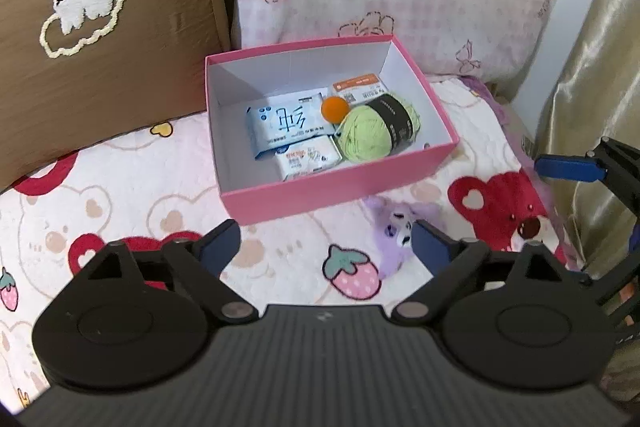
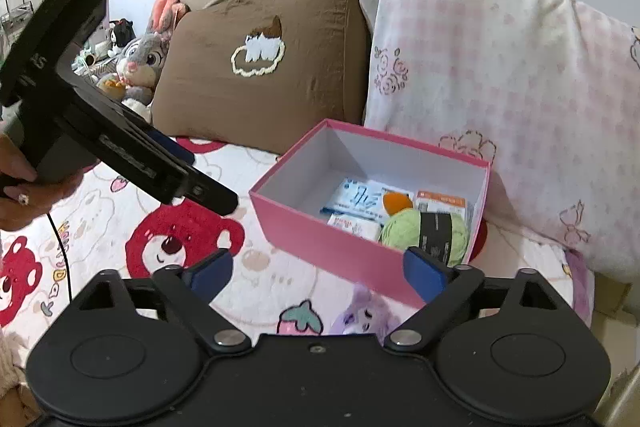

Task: Organize objects
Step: 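Move the left tool down to the purple plush toy beside the box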

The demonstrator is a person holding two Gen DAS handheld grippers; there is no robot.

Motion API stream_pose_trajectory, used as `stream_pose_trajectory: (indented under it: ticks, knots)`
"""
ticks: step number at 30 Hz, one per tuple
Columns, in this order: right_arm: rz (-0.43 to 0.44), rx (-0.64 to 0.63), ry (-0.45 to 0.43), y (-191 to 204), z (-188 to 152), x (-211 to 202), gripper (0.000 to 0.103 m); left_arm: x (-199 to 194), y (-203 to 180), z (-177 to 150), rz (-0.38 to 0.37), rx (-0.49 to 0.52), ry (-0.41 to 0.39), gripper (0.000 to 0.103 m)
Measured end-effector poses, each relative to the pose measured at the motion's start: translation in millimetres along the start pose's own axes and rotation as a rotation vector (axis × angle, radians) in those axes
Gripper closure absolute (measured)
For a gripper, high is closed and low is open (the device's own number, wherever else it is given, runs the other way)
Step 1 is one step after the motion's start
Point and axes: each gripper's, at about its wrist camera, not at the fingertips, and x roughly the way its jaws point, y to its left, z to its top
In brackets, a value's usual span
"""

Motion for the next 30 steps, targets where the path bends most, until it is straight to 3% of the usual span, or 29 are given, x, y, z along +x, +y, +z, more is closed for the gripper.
stream_pose_trajectory:
  ticks: [13, 20, 24, 30]
  knots:
    - [0.003, 0.097, 0.091, 3, -46, 9, 0.003, 25, -12, -38, 0.018, 0.026, 0.070, 0.004]
    - [0.005, 0.112, 0.119, -3, -63, 21, 0.003, 46, -15, -48, -0.018, -0.012, 0.059, 0.004]
    - [0.002, 0.093, 0.094, -6, -79, 37, 0.003, 64, -19, -56, -0.079, -0.029, 0.032, 0.004]
    - [-0.019, 0.102, 0.045, -16, -100, 62, 0.003, 95, -29, -61, -0.108, -0.024, 0.003, 0.004]
